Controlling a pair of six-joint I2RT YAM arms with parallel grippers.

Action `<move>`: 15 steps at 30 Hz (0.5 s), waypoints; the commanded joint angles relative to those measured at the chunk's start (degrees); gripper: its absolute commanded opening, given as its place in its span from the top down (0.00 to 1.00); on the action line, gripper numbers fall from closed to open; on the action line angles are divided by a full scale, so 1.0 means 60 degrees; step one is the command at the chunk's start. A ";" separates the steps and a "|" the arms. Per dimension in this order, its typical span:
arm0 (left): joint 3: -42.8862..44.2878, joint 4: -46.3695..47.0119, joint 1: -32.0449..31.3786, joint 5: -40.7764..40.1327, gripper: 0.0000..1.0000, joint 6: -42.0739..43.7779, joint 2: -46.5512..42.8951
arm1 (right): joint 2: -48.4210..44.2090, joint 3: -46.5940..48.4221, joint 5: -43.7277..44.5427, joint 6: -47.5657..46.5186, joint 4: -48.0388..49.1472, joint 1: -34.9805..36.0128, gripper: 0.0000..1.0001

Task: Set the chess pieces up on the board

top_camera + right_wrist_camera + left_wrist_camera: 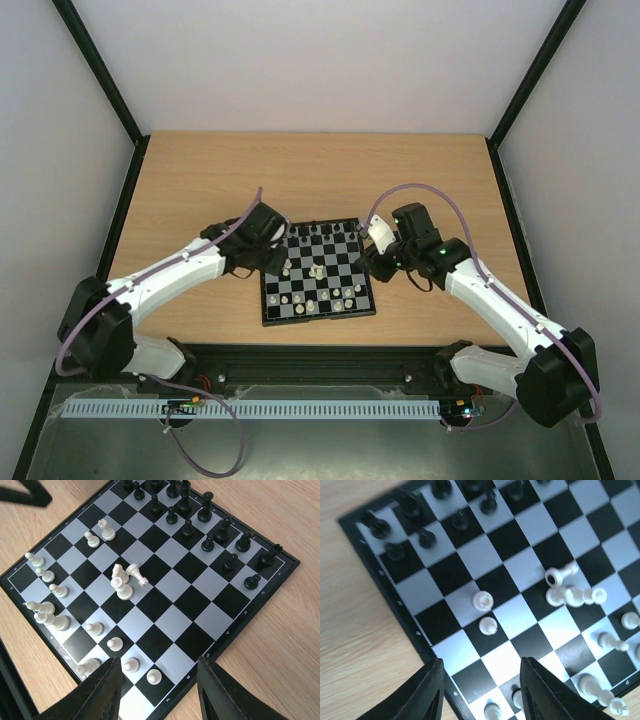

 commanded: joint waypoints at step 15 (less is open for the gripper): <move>0.0493 -0.0224 -0.0805 -0.0605 0.55 0.0374 0.2237 | -0.0199 -0.0305 0.0241 -0.0176 0.0336 -0.0023 0.56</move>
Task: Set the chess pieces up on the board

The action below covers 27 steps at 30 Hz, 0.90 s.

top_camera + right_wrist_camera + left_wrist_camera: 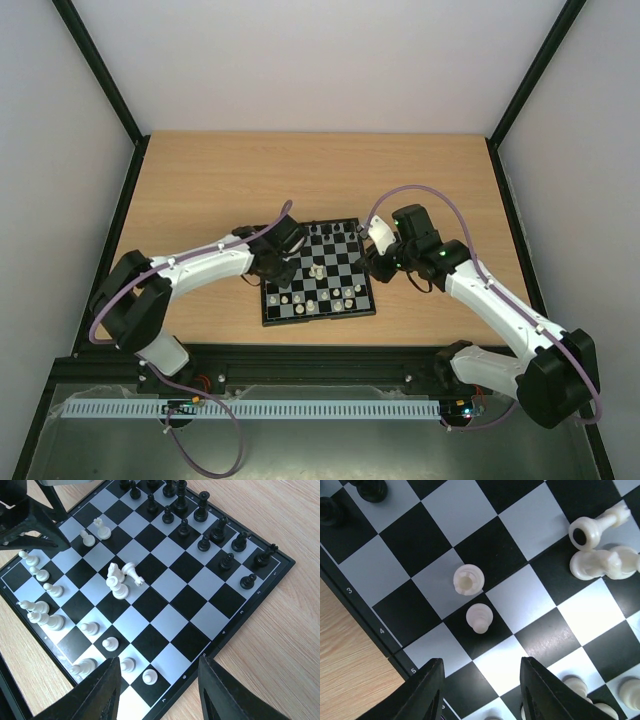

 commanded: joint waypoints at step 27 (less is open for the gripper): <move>0.0681 0.0682 0.0002 -0.0623 0.76 0.0233 0.1221 | 0.0138 -0.0109 -0.0029 -0.0250 -0.0079 -0.0024 0.54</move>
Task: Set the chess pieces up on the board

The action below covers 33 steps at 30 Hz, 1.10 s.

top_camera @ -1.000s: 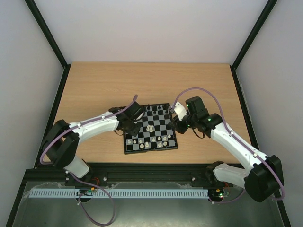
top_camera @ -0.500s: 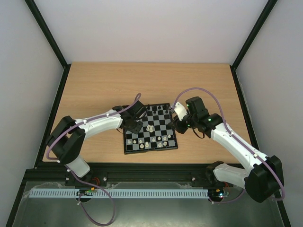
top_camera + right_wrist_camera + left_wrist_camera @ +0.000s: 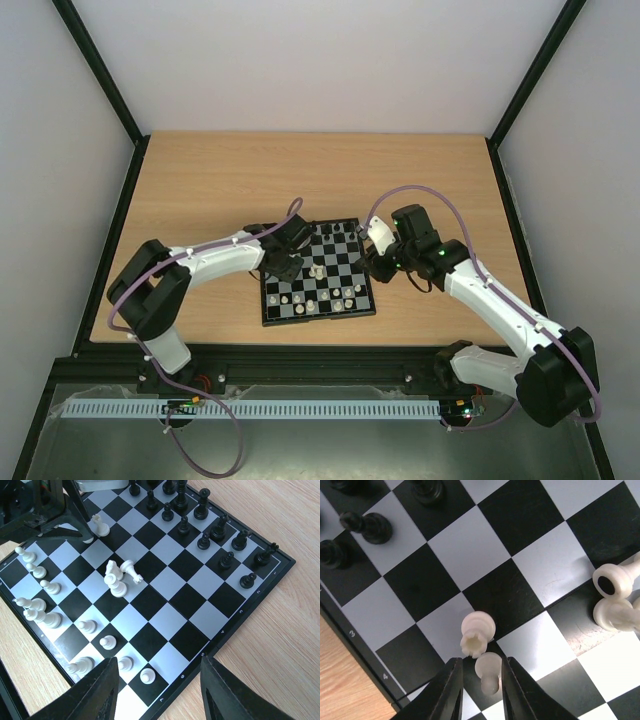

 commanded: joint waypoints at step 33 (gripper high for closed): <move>0.0795 -0.0622 -0.0908 0.3144 0.88 0.1189 -0.0203 | 0.0472 -0.0091 0.1135 0.0345 0.0220 -0.0038 0.54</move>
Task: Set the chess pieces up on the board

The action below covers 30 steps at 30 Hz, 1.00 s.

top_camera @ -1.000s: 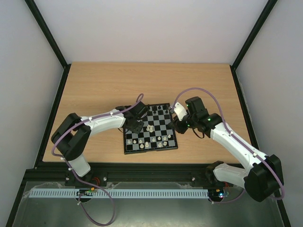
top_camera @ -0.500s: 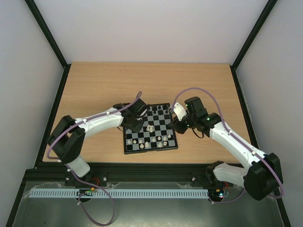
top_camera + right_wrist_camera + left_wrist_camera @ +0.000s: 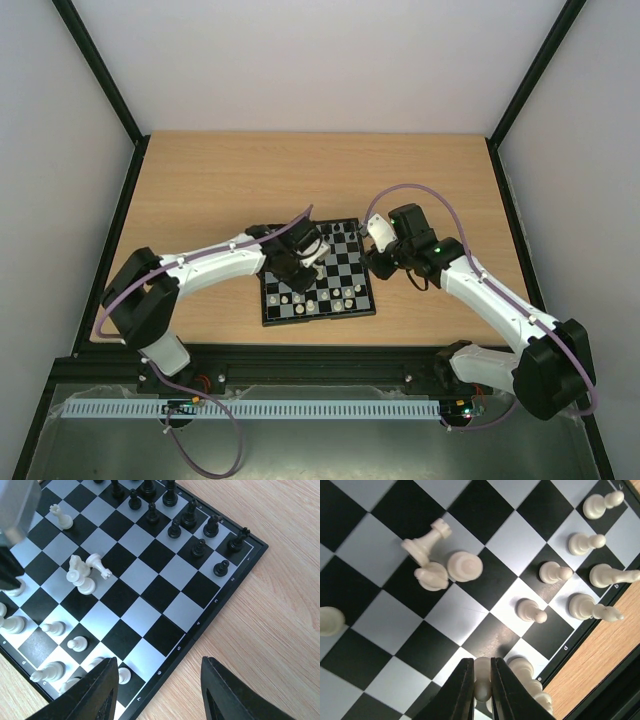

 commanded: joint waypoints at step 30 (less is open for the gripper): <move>0.0573 0.0077 -0.0599 -0.0477 0.84 0.0100 0.1440 | 0.0218 -0.0099 0.0057 -0.0059 -0.0100 -0.0034 0.53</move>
